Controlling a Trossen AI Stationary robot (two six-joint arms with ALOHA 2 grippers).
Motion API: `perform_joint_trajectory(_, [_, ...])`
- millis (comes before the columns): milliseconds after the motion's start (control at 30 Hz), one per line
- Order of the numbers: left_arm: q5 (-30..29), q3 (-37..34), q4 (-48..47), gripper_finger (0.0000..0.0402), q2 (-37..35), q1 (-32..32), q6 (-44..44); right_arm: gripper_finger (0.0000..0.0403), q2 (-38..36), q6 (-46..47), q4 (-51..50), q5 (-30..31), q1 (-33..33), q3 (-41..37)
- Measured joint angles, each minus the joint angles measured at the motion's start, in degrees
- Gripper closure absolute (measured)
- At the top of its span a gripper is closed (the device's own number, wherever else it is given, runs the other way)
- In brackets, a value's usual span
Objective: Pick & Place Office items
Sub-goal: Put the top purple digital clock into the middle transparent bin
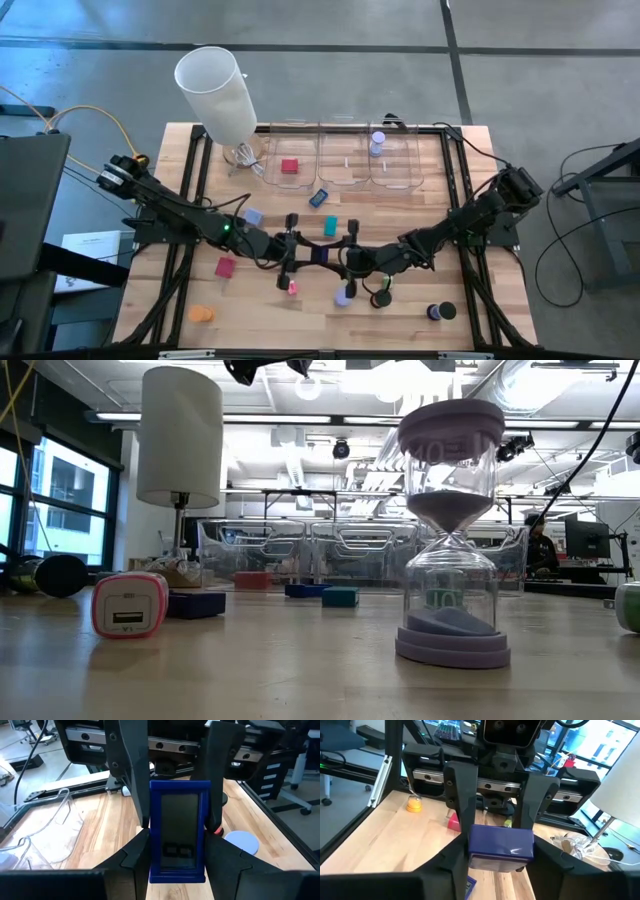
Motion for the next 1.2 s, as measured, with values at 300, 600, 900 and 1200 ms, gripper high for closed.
perform_joint_trajectory(300, [0.26, -0.02, 0.11, 0.0226, 0.0, 0.04, -0.21, 0.0251, 0.0, -0.01, -0.13, -0.67, -0.36, 0.0])
perform_joint_trajectory(600, [0.0, 0.0, 0.2, 0.0082, 0.0, 0.13, 0.07, 0.0259, 0.0, 0.55, -1.31, -1.11, -0.23, 0.0])
perform_joint_trajectory(900, [0.44, 0.11, -10.39, 0.0065, -1.79, 0.0, -8.94, 0.0259, 0.22, 3.34, -7.83, 3.0, 1.43, -0.2])
perform_joint_trajectory(1200, [-0.44, 0.07, -25.38, 0.0065, -7.59, 0.0, -12.59, 0.0259, -3.84, 13.67, -20.1, 11.25, 3.21, -0.09])
